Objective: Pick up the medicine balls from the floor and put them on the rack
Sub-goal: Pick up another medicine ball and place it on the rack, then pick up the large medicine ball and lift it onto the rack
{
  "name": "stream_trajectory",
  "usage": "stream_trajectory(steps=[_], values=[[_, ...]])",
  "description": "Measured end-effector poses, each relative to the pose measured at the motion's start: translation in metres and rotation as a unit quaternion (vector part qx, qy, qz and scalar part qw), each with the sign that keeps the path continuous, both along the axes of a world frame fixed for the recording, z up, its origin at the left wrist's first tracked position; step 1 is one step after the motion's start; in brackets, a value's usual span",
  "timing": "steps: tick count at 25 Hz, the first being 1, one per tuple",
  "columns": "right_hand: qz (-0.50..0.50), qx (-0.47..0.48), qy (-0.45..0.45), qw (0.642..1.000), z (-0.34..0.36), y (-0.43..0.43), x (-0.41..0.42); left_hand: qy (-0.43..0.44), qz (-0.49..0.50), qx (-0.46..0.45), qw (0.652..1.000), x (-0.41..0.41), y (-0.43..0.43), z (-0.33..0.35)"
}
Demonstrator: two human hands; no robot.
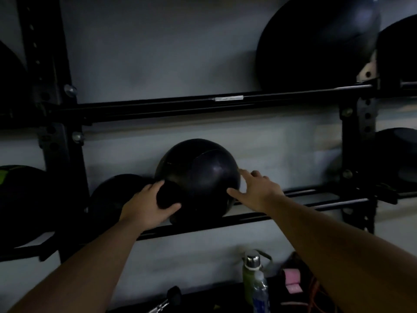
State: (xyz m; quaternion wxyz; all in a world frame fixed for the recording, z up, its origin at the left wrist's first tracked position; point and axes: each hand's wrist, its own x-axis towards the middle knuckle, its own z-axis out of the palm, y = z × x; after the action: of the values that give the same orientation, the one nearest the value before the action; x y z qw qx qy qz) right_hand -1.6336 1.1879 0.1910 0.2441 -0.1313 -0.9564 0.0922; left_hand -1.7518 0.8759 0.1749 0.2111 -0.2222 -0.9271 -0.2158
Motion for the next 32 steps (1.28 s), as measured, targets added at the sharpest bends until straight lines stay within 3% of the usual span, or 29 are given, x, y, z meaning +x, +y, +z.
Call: stream_trajectory(steps=[3, 9, 13, 19, 25, 32], values=[[-0.031, 0.013, -0.05, 0.998, -0.026, 0.026, 0.088, 0.006, -0.009, -0.068, 0.998, 0.068, -0.012, -0.023], [-0.087, -0.006, -0.08, 0.993, -0.074, 0.1, 0.286, -0.012, -0.078, -0.011, 0.997, 0.249, 0.058, -0.058], [-0.132, 0.0, -0.124, 0.984, -0.094, 0.143, 0.417, -0.056, -0.13, -0.13, 0.981, 0.346, 0.124, -0.078], [-0.213, -0.02, -0.098, 0.972, -0.086, 0.158, 0.589, -0.039, -0.267, -0.138, 0.953, 0.457, 0.198, -0.055], [-0.302, -0.07, -0.119, 0.943, -0.121, 0.133, 0.714, -0.066, -0.363, -0.127, 0.921, 0.542, 0.238, -0.075], [-0.345, -0.119, -0.119, 0.923, -0.189, 0.115, 0.796, -0.123, -0.419, -0.154, 0.887, 0.627, 0.269, -0.137]])
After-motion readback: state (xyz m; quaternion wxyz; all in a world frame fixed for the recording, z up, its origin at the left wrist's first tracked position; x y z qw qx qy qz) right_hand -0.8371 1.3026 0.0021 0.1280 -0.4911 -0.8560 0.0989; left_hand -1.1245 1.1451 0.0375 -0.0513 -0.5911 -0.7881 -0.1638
